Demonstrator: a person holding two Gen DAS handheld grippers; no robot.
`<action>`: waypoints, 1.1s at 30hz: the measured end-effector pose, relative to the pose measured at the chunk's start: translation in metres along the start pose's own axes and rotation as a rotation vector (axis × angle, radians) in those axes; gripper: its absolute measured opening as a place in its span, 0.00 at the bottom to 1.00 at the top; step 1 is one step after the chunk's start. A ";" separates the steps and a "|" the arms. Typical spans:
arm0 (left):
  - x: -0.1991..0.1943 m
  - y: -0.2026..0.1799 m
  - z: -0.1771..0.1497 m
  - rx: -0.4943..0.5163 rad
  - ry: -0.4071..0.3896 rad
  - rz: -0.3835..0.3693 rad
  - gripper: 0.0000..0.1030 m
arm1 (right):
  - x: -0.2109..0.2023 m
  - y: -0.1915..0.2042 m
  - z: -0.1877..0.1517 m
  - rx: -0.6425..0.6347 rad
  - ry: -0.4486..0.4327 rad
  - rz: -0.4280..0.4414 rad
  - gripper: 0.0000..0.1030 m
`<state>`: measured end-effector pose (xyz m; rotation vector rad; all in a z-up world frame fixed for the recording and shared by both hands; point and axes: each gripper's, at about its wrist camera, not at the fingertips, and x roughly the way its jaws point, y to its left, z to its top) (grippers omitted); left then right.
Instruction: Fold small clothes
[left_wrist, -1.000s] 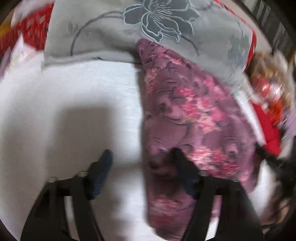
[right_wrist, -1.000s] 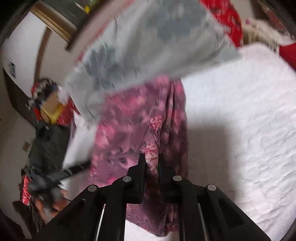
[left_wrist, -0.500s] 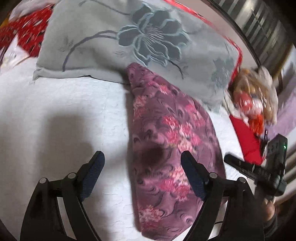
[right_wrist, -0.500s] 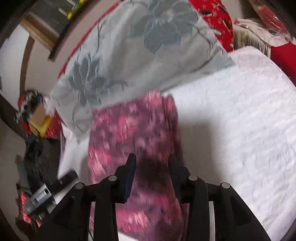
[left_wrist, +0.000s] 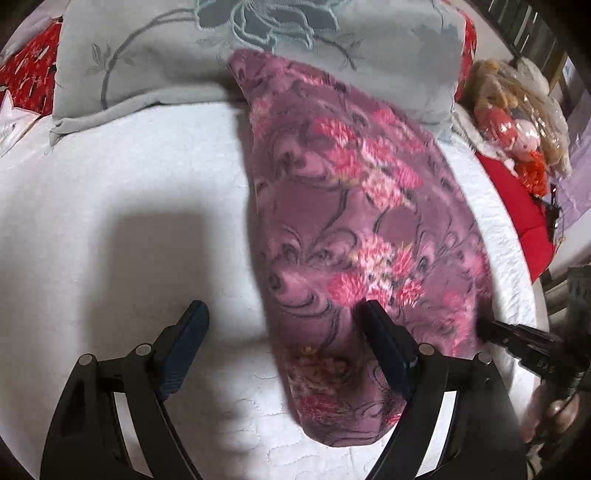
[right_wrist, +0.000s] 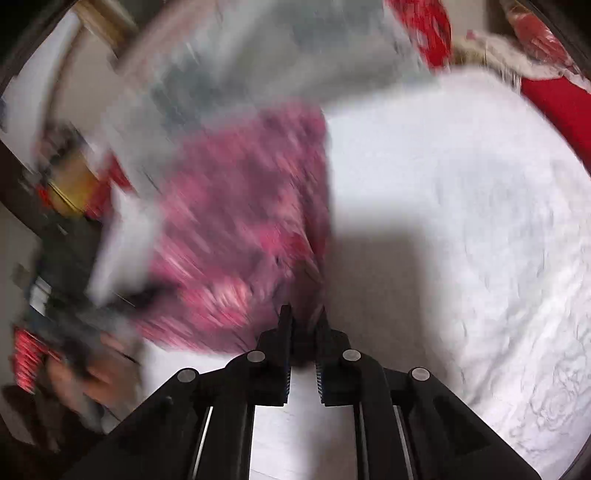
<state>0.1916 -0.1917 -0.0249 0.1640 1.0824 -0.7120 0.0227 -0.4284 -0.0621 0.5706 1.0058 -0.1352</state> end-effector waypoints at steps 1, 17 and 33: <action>-0.007 0.004 0.004 -0.006 -0.031 -0.008 0.83 | 0.000 0.001 0.001 0.005 -0.011 0.002 0.15; 0.047 0.026 0.066 -0.188 -0.089 -0.010 0.88 | 0.071 -0.010 0.176 0.254 -0.179 0.136 0.14; 0.025 0.017 0.066 -0.153 -0.119 0.034 0.87 | 0.054 -0.017 0.163 0.241 -0.225 0.145 0.38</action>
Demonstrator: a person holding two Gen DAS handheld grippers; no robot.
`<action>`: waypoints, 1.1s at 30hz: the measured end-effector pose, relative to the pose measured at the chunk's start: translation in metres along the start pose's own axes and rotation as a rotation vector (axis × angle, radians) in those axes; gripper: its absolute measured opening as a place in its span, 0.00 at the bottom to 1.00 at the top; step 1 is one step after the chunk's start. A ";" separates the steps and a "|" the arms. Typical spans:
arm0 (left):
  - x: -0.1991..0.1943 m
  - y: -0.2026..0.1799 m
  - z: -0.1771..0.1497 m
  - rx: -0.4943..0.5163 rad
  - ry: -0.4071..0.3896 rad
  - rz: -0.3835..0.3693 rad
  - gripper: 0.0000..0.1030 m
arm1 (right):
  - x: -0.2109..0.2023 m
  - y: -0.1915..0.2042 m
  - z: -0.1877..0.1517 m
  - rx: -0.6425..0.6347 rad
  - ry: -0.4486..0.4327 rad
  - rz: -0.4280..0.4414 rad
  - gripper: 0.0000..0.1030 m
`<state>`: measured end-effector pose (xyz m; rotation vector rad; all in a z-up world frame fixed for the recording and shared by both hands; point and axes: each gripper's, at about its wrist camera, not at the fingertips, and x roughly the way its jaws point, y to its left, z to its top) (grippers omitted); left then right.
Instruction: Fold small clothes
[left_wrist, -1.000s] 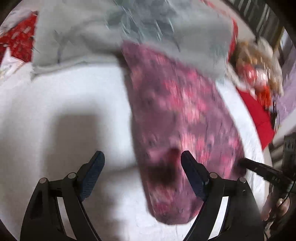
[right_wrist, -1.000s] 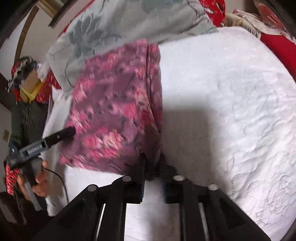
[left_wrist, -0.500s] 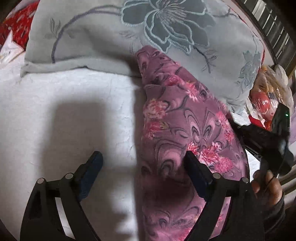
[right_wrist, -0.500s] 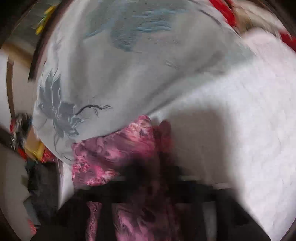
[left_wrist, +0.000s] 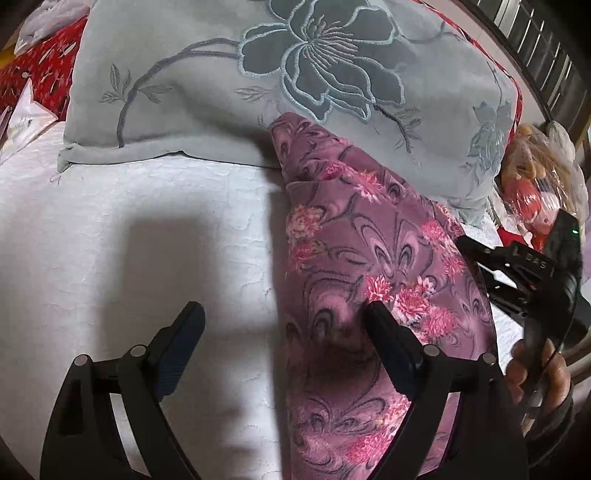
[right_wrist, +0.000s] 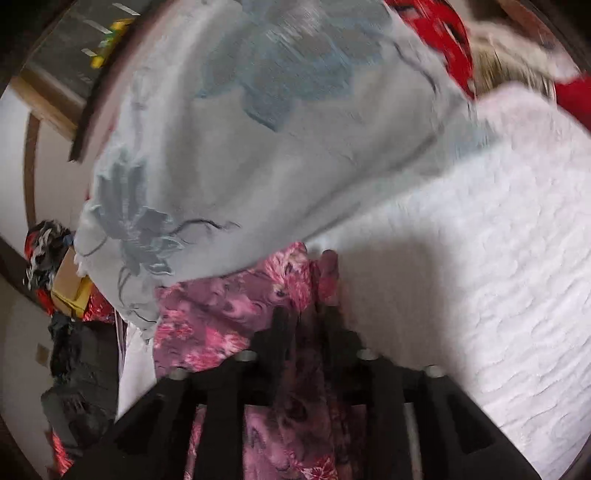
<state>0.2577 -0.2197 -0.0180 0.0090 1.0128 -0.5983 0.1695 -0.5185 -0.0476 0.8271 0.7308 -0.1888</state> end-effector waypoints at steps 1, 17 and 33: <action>0.000 -0.001 0.000 0.003 -0.001 0.000 0.87 | 0.006 0.001 -0.001 0.012 0.017 0.001 0.40; -0.021 0.005 0.006 0.012 -0.050 0.028 0.87 | -0.040 0.036 -0.035 -0.187 -0.078 -0.037 0.25; -0.015 0.017 0.026 -0.032 -0.011 -0.024 0.87 | -0.023 0.038 -0.030 -0.205 -0.053 -0.117 0.45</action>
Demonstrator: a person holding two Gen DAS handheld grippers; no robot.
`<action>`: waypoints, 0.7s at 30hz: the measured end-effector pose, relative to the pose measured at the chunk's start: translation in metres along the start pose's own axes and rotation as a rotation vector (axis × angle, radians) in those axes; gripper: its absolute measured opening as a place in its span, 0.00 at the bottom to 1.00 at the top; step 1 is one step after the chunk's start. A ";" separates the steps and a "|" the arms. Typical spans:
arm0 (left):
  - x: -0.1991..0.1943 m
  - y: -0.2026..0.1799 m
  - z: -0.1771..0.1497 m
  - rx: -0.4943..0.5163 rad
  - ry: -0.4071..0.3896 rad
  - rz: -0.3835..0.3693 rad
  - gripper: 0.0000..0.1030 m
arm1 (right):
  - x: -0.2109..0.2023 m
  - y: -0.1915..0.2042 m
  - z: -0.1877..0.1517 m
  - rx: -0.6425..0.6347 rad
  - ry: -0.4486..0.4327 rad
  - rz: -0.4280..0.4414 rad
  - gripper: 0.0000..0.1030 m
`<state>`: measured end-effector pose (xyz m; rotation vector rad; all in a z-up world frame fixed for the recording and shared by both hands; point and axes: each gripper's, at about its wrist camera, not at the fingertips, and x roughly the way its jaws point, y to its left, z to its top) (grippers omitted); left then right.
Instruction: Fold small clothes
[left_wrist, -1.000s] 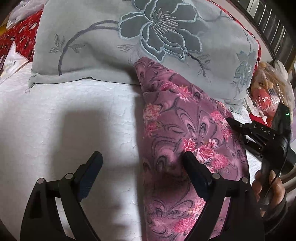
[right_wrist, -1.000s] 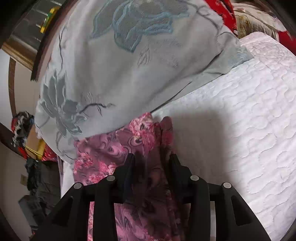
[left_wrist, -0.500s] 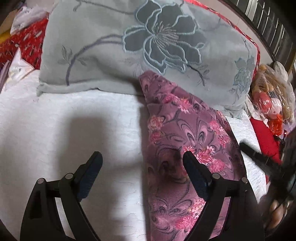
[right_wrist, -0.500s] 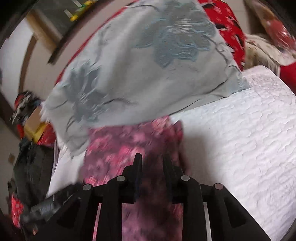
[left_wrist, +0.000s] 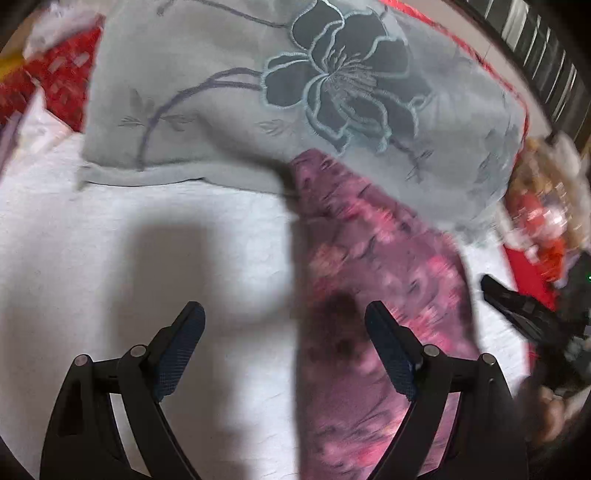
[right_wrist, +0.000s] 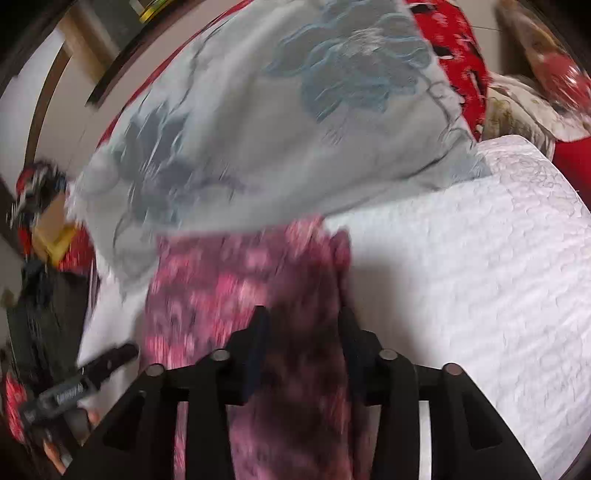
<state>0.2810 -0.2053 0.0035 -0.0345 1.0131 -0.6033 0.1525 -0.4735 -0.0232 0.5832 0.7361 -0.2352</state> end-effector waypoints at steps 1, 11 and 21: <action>0.005 -0.001 0.008 -0.001 0.026 -0.024 0.87 | 0.006 -0.005 0.009 0.039 -0.008 -0.002 0.47; 0.063 -0.030 0.052 0.069 0.180 -0.082 0.53 | 0.039 0.002 0.035 0.022 -0.035 0.019 0.10; 0.018 -0.012 0.030 -0.014 0.189 -0.123 0.53 | 0.007 -0.011 0.025 0.057 -0.018 0.064 0.13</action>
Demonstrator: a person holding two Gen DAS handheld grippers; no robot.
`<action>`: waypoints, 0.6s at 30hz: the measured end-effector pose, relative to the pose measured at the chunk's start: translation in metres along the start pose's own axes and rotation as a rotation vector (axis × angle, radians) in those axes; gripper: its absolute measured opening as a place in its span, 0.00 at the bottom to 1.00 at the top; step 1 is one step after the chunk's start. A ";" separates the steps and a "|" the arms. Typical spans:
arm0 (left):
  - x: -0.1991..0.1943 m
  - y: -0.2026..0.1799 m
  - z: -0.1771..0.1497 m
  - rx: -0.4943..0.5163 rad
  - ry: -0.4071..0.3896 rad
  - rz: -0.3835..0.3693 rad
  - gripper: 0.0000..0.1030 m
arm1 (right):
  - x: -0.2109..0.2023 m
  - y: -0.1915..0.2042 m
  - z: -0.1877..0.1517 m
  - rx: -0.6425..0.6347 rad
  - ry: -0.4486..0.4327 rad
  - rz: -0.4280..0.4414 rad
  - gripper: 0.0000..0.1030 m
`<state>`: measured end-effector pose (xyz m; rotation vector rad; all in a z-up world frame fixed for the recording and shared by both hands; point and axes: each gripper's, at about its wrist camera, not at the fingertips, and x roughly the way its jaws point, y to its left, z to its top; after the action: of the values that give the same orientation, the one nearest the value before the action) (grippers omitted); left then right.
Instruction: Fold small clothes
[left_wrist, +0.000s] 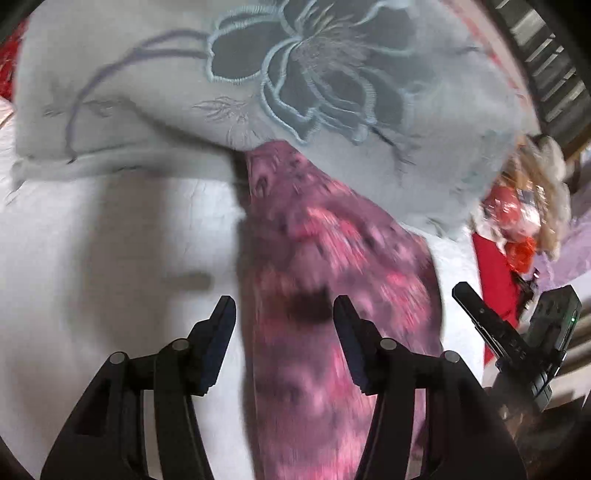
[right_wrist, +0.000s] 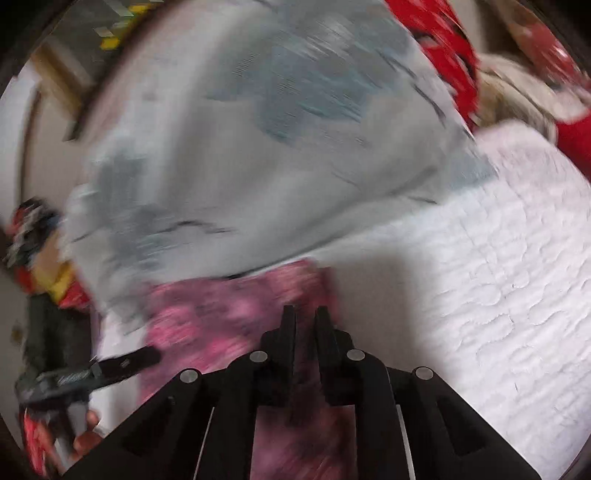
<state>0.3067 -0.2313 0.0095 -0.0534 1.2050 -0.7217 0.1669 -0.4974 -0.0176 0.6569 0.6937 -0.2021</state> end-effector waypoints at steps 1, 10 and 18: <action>-0.006 -0.003 -0.013 0.008 -0.005 0.000 0.54 | -0.014 0.006 -0.006 -0.029 -0.014 0.050 0.16; -0.010 -0.021 -0.098 0.023 0.083 0.110 0.59 | -0.039 0.016 -0.069 -0.154 0.121 -0.045 0.37; 0.005 -0.039 -0.149 0.111 0.103 0.242 0.62 | -0.066 0.004 -0.129 -0.243 0.203 -0.112 0.40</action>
<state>0.1603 -0.2148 -0.0366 0.2208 1.2420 -0.5822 0.0504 -0.4163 -0.0473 0.4093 0.9346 -0.1521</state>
